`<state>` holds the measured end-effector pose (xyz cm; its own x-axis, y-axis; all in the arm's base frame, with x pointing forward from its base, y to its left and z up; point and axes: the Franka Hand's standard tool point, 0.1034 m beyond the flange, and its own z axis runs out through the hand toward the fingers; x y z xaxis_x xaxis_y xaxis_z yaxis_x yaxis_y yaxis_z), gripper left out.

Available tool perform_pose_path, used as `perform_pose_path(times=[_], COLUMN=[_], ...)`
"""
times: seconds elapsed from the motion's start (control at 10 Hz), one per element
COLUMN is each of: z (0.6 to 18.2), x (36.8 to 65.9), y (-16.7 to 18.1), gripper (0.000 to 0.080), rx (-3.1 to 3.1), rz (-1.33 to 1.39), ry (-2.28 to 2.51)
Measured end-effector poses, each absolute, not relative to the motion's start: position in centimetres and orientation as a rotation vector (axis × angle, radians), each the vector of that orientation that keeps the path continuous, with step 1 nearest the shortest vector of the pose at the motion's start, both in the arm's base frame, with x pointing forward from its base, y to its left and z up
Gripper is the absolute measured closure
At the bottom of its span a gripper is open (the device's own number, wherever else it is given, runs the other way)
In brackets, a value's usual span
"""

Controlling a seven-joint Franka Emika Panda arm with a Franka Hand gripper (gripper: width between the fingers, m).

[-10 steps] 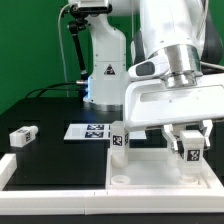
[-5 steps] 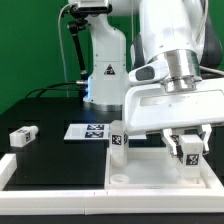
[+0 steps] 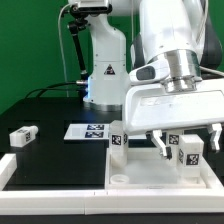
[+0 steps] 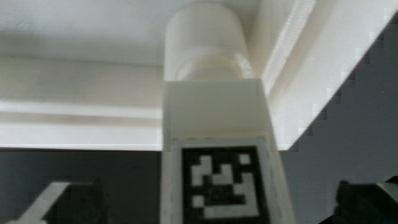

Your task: Assemble square table

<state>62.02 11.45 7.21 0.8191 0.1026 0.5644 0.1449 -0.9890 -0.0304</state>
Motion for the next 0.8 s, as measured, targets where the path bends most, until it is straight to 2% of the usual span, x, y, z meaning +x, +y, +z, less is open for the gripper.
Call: perform_pose_path(times=[0.4,0.6,0.8], z=[7.3,9.5,9.7], x=[62.0,62.3,62.9], y=[11.3,10.8,10.7], gripper=[0.0151,0.0151,0.0151], rx=[-2.938,-2.958,-2.969], rz=[-0.880,-0.820,-0.774], ry=[-0.216,-0.216,-0.216])
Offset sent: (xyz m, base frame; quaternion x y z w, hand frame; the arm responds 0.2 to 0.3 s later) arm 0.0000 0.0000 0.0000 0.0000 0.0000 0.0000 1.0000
